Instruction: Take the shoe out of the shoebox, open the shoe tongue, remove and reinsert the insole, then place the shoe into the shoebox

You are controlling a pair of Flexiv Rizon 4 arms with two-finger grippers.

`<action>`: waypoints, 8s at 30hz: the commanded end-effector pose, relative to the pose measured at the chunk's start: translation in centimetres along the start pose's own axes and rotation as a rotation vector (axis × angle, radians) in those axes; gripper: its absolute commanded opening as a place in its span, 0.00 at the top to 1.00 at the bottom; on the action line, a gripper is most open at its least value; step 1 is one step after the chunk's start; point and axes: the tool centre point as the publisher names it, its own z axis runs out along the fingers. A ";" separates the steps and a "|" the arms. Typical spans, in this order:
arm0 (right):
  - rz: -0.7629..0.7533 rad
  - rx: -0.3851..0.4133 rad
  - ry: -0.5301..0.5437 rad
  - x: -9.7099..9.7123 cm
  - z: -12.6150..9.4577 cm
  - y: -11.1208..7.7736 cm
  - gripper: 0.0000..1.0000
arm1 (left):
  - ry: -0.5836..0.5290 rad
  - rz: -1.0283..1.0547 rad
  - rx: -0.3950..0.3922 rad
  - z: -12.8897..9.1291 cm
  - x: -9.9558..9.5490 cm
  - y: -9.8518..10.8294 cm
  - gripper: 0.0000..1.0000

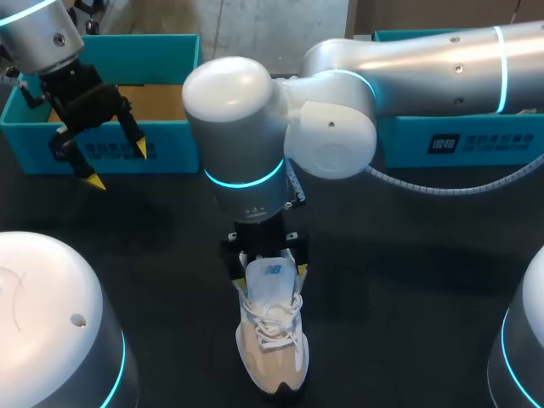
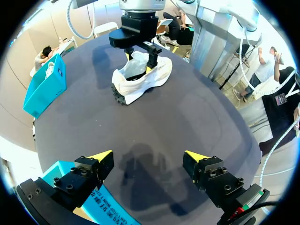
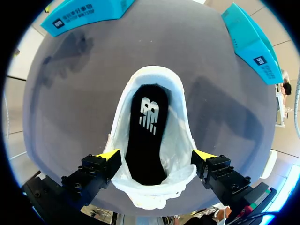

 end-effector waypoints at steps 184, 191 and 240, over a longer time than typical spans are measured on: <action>-1.303 -0.108 -0.003 -2.6 2.5 12.1 0.00 | 0.000 0.000 -0.002 0.0 0.1 0.0 0.00; -1.288 -0.102 0.022 -2.6 3.4 11.8 0.11 | 0.000 0.000 -0.002 0.0 0.1 0.0 0.00; -1.139 -0.161 -0.088 -7.7 -11.2 16.6 1.00 | 0.000 0.000 -0.002 0.0 0.1 0.0 0.00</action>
